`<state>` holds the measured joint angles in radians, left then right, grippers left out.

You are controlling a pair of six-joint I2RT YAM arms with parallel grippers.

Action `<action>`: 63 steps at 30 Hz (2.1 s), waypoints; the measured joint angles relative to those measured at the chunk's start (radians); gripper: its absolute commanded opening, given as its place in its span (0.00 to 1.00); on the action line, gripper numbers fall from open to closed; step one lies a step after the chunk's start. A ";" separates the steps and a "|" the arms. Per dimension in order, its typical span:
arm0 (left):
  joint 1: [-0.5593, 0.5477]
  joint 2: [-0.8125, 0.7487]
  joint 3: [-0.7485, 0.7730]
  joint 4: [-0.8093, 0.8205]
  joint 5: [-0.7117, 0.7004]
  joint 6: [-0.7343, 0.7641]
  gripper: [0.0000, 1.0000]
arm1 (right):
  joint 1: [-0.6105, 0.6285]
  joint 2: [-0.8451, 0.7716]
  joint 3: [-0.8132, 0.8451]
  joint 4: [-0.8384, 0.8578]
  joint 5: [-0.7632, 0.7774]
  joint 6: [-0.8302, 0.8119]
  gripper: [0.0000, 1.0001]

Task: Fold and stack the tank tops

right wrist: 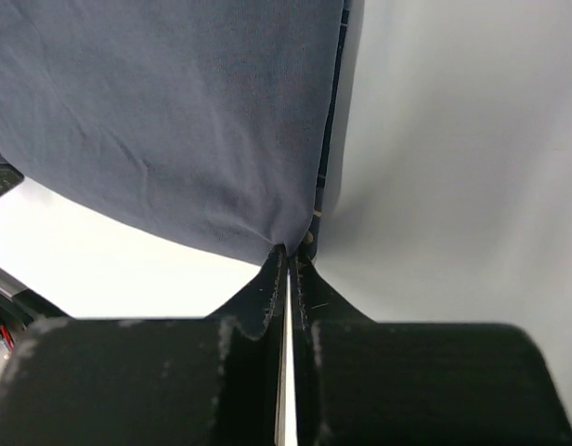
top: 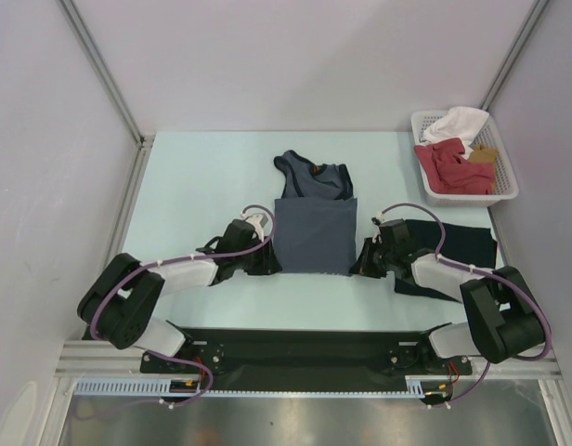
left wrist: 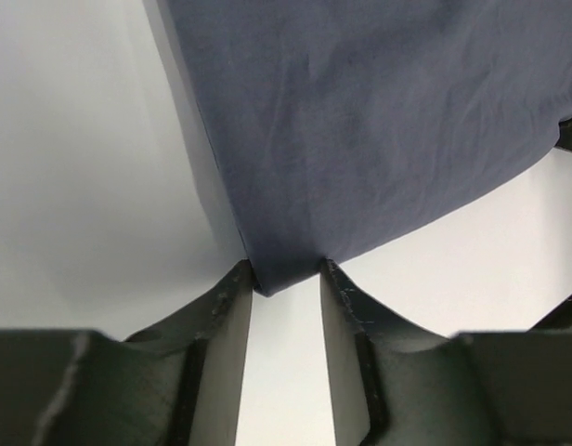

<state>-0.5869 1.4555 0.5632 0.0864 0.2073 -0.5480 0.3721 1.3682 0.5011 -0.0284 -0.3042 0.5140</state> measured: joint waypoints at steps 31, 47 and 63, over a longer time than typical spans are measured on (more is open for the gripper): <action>-0.185 -0.551 -0.279 -0.220 -0.047 -0.179 0.00 | 0.261 -0.546 -0.069 -0.440 0.113 0.161 0.00; -0.150 -0.607 0.045 -0.543 -0.068 -0.163 0.00 | 0.220 -0.431 0.317 -0.598 0.170 0.092 0.00; 0.177 -0.172 0.415 -0.546 0.134 -0.009 0.00 | -0.041 -0.027 0.652 -0.558 0.007 -0.034 0.00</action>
<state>-0.4095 1.2839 0.9787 -0.4591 0.3408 -0.5568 0.3309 1.3415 1.1534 -0.5865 -0.2970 0.4805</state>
